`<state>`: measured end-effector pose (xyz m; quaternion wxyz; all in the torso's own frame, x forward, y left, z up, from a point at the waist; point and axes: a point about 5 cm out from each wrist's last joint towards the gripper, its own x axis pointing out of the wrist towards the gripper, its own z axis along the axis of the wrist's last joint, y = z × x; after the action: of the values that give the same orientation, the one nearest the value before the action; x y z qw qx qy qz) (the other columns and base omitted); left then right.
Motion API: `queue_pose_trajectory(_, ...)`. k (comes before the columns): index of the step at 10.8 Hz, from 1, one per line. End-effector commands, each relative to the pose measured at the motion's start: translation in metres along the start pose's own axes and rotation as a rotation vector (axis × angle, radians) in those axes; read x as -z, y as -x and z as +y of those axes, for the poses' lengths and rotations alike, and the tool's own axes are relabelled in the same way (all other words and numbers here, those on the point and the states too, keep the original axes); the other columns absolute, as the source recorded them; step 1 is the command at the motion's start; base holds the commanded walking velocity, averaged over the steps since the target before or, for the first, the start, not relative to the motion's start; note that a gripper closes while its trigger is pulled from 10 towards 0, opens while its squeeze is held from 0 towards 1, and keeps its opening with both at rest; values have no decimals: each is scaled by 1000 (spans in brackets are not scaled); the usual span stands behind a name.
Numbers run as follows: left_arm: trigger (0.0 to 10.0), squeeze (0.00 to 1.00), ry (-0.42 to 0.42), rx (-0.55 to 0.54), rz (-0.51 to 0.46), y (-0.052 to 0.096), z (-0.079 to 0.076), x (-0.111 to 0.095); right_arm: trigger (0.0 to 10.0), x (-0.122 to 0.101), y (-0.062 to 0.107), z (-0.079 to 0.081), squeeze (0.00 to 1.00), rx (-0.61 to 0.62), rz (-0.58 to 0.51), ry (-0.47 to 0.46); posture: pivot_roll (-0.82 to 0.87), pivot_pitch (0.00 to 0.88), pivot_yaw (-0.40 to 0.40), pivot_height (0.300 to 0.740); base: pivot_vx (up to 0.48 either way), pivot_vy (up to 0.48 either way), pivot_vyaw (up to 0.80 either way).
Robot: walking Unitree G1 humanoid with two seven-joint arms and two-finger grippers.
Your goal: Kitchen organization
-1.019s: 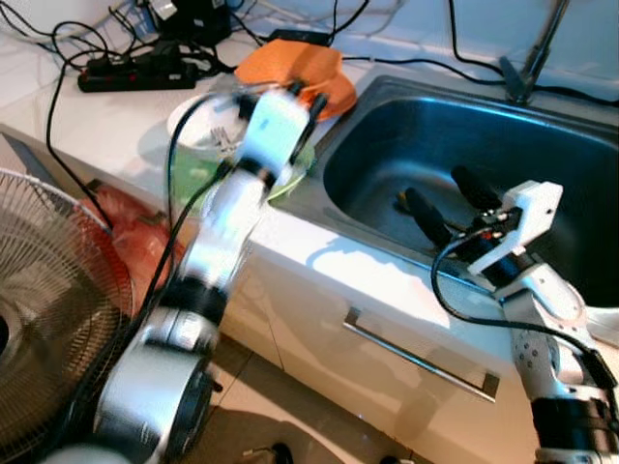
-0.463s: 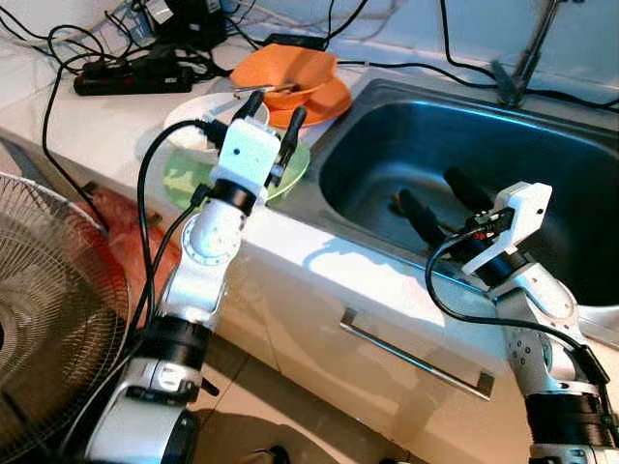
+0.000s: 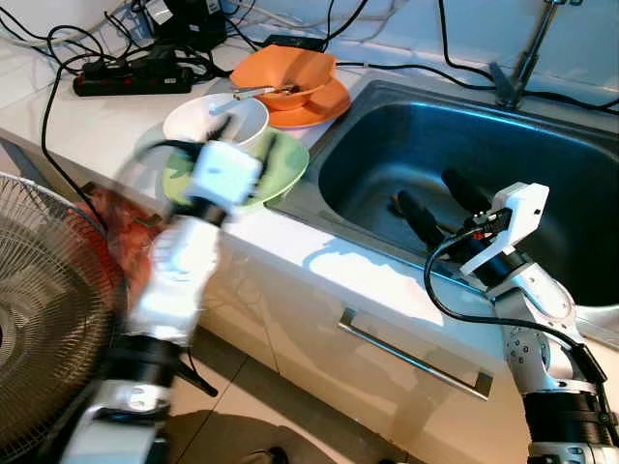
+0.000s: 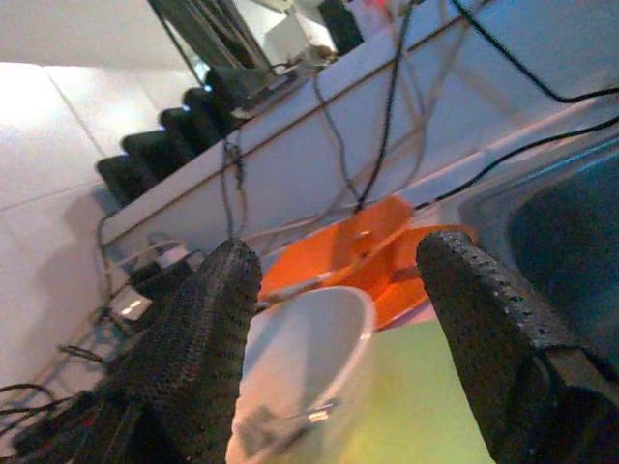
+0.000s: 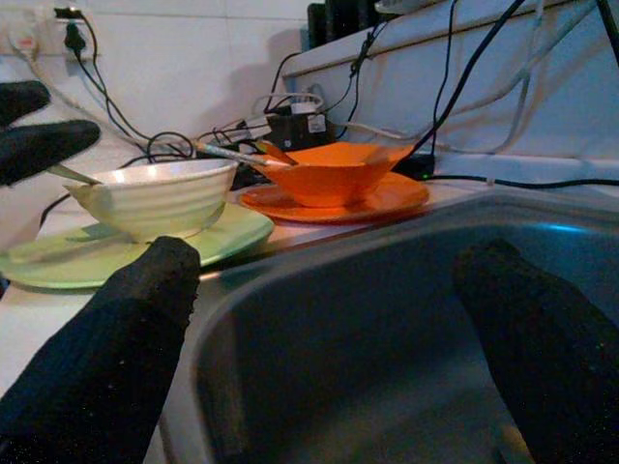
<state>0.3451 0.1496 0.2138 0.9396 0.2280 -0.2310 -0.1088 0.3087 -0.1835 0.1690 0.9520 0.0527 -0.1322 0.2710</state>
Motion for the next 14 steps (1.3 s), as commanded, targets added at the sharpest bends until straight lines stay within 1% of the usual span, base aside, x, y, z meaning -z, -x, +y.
queue_pose_trajectory(1,10000,0,-26,-1,-7,3,7,-2,10000,23,8,3,0,20,59,-59,35,111,112,740,0,0,0)
queue_pose_trajectory(2,10000,0,-54,6,-8,5,9,-3,10000,23,6,3,0,18,56,-61,38,113,112,740,0,0,0)
queue_pose_trajectory(3,10000,0,-60,17,-6,9,9,-4,10000,23,6,3,0,16,55,-63,41,115,108,740,0,0,0)
queue_pose_trajectory(4,10000,0,-56,29,14,16,8,-2,10000,23,6,2,0,13,58,-63,44,121,102,740,0,0,0)
queue_pose_trajectory(5,10000,0,-58,33,27,18,9,1,10000,23,6,2,0,12,59,-62,46,122,101,740,0,0,0)
queue_pose_trajectory(9,10000,0,-94,40,88,21,13,9,10000,22,5,2,0,5,59,-61,44,121,96,740,0,0,0)
queue_pose_trajectory(10,10000,0,-115,45,111,21,15,12,10000,22,5,2,0,4,61,-60,44,121,96,740,0,0,0)
queue_pose_trajectory(11,10000,0,-125,40,134,20,16,15,10000,22,5,1,0,5,60,-60,43,122,95,740,0,0,0)
queue_pose_trajectory(14,10000,0,-133,42,163,17,16,21,10000,22,5,2,0,4,61,-59,38,119,95,740,0,0,0)
